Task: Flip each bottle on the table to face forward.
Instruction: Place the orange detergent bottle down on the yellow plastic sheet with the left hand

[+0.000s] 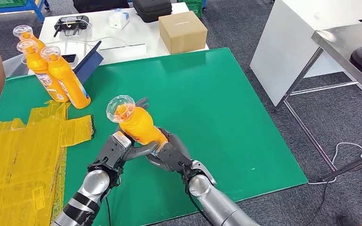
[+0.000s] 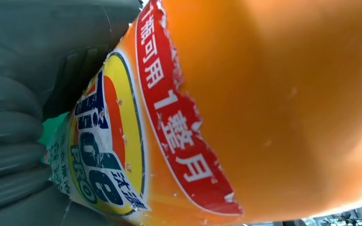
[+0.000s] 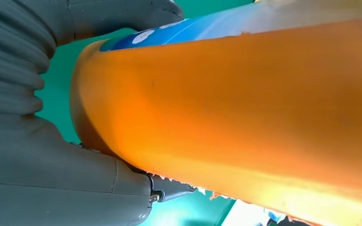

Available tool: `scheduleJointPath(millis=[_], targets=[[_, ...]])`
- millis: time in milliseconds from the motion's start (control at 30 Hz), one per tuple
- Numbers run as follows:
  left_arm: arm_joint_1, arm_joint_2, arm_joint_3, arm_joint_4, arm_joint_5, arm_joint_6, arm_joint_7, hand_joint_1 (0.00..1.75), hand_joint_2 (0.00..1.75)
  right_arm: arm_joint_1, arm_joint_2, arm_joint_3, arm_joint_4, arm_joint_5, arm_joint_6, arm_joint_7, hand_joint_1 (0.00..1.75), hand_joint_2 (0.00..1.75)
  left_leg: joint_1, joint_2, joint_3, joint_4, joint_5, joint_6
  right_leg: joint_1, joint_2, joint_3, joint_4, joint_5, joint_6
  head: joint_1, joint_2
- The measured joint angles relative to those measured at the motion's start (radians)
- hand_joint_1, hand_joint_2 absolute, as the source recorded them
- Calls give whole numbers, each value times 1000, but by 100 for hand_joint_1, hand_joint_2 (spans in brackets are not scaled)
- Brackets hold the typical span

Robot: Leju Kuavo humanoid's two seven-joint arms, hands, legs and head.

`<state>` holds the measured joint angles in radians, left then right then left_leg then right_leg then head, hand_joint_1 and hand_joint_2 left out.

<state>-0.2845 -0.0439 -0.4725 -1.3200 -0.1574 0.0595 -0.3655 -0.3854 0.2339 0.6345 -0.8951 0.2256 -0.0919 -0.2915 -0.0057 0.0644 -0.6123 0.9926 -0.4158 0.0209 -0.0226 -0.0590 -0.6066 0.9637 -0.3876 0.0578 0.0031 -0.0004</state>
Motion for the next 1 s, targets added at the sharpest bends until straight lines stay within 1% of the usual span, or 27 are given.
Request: scheduleJointPath(millis=[133,167,267,300,567,1000], targets=[[0,0,6,0,-5,2,1,0,175,-1,-4,10,-9,40,-14,6,175,175,0,0,0,0,0,0,0,0,0,0,0,0,0,0],[0,0,8,0,-8,3,2,9,175,-1,-6,14,-13,56,-18,9,175,175,0,0,0,0,0,0,0,0,0,0,0,0,0,0],[1,0,16,0,-17,4,4,140,175,-2,-9,24,-26,88,-24,20,175,175,0,0,0,0,0,0,0,0,0,0,0,0,0,0],[1,0,19,0,-17,4,4,175,175,-2,-10,26,-30,93,-23,23,175,175,0,0,0,0,0,0,0,0,0,0,0,0,0,0],[21,-16,54,-1,36,3,-10,175,175,-2,-11,31,-39,103,-16,30,175,175,0,0,0,0,0,0,0,0,0,0,0,0,0,0],[33,-27,80,-9,76,3,-23,175,175,-1,-11,44,-39,106,-13,27,175,175,0,0,-1,0,0,0,0,0,-1,0,0,0,0,0]])
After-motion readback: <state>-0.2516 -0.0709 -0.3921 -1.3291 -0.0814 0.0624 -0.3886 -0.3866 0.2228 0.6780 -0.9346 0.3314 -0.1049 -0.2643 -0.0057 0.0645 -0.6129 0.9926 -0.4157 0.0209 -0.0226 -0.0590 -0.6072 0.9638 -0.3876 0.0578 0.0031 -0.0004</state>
